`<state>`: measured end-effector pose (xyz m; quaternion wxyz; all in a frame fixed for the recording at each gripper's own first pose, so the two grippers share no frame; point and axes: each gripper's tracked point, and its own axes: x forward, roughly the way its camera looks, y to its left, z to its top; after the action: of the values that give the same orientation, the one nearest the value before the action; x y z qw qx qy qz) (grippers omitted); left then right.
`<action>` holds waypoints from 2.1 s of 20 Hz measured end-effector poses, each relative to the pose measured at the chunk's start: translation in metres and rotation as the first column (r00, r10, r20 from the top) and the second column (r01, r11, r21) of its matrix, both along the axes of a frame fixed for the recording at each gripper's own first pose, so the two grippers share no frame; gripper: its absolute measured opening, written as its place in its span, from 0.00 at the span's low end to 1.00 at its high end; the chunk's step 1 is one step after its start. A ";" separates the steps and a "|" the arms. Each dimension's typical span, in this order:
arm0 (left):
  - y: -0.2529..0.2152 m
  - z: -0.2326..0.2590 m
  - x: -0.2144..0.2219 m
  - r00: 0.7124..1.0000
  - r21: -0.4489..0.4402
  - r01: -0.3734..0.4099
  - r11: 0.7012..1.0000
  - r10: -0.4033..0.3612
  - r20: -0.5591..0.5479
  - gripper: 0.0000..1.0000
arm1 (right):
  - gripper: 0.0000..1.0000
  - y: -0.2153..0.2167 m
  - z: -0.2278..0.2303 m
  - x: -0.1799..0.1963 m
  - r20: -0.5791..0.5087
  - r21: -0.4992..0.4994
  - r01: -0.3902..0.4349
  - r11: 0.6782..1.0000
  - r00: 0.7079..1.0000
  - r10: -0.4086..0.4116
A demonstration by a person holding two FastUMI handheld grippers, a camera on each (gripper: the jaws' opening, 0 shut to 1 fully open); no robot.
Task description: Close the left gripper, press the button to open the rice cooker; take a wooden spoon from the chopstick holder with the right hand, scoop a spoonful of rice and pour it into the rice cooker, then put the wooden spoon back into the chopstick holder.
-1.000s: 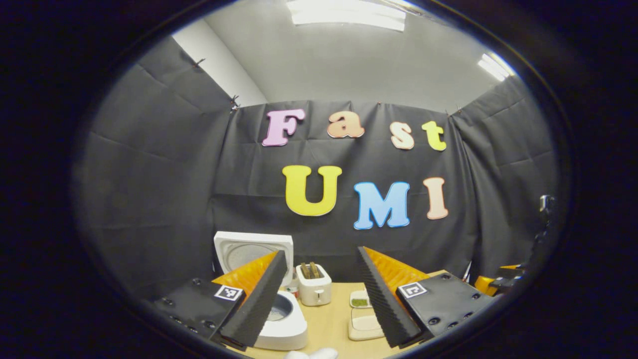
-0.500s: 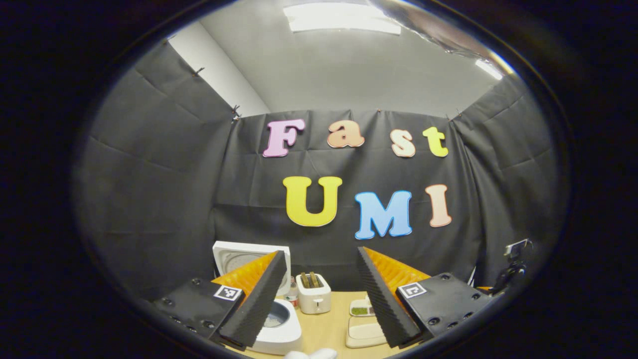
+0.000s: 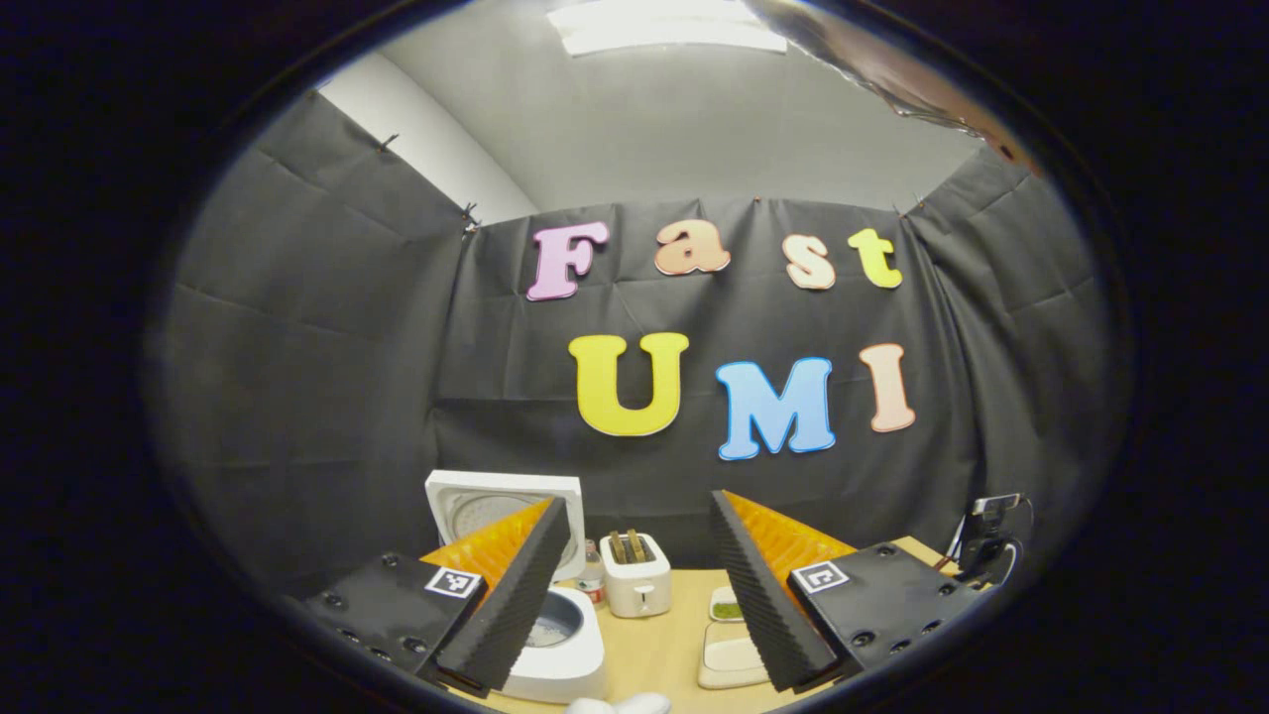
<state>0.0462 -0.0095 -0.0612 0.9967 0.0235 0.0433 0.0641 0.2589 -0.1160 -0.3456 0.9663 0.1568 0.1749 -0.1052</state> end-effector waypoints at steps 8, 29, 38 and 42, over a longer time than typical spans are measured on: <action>-0.004 -0.012 0.006 1.000 0.004 -0.006 1.000 0.006 -0.023 0.99 | 0.85 0.001 -0.003 0.022 0.014 -0.028 -0.040 0.999 0.999 0.040; 0.056 -0.021 -0.011 0.998 -0.033 -0.039 0.999 0.037 -0.046 0.99 | 0.24 0.073 0.148 0.002 0.153 -0.214 -0.161 0.963 0.969 0.196; 0.126 -0.024 -0.027 0.994 -0.060 -0.100 0.993 0.097 -0.048 0.99 | 0.24 0.213 0.187 -0.014 0.171 -0.270 -0.317 0.909 0.913 0.370; 0.141 -0.035 -0.033 0.993 -0.054 -0.103 0.993 0.099 -0.061 0.94 | 0.24 0.248 0.149 -0.017 0.108 -0.340 -0.354 0.871 0.906 0.410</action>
<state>0.0130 0.1320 -0.0967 0.9908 -0.0053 0.0752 0.1125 0.2421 0.1324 -0.1961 0.9919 -0.0275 0.0972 0.0764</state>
